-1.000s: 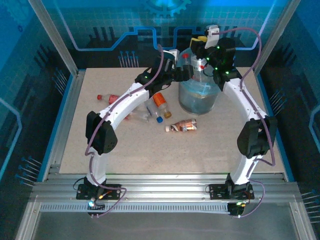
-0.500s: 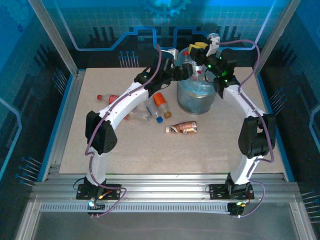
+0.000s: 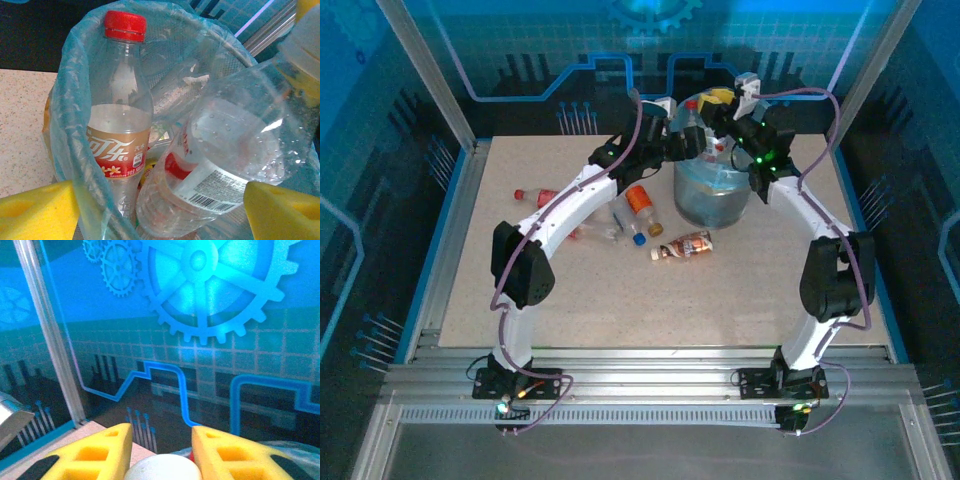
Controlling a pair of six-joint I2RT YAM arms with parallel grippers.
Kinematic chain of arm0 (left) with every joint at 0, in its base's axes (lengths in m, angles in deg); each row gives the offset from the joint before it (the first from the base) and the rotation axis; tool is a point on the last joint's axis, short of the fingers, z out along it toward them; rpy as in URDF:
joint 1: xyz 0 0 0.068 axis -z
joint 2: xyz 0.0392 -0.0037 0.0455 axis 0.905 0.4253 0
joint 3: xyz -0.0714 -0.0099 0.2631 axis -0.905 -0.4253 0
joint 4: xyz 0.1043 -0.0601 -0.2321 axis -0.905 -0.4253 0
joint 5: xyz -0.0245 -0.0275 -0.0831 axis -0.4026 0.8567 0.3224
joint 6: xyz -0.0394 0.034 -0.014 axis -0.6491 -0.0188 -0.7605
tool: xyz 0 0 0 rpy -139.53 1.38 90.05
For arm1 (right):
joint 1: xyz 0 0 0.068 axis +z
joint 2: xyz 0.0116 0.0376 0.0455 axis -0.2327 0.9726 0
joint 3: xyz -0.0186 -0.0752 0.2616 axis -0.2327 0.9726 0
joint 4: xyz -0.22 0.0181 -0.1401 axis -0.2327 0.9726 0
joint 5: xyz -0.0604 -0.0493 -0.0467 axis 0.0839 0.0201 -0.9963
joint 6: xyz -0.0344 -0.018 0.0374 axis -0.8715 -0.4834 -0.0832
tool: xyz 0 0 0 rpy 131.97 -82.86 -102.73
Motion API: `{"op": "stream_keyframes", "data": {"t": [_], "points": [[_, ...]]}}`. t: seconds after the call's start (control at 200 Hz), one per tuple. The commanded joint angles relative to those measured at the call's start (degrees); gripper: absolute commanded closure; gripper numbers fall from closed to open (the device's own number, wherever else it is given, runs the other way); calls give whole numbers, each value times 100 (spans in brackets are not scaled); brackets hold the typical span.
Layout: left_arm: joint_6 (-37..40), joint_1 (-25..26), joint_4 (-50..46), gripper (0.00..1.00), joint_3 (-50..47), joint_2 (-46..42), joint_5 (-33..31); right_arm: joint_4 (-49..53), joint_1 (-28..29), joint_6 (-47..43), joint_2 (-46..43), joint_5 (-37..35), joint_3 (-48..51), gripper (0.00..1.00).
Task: Put the plastic bottles in the bin
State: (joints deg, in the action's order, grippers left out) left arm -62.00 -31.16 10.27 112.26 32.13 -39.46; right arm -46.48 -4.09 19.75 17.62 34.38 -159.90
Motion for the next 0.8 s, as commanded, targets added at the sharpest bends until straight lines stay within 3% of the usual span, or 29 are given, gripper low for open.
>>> {"op": "stream_keyframes", "data": {"t": [0.0,0.235,0.585,0.795], "points": [[-60,-38,60,16,85,114,116,800,223,-1114,-373,-805,-150,81],[-135,-50,77,16,125,180,136,1389,527,-1985,-522,-1743,-888,84],[-118,-59,42,16,159,217,147,710,667,-2967,-110,-3123,-816,84],[-123,-70,25,16,175,246,159,301,646,-3109,125,-3434,-507,82]]}}
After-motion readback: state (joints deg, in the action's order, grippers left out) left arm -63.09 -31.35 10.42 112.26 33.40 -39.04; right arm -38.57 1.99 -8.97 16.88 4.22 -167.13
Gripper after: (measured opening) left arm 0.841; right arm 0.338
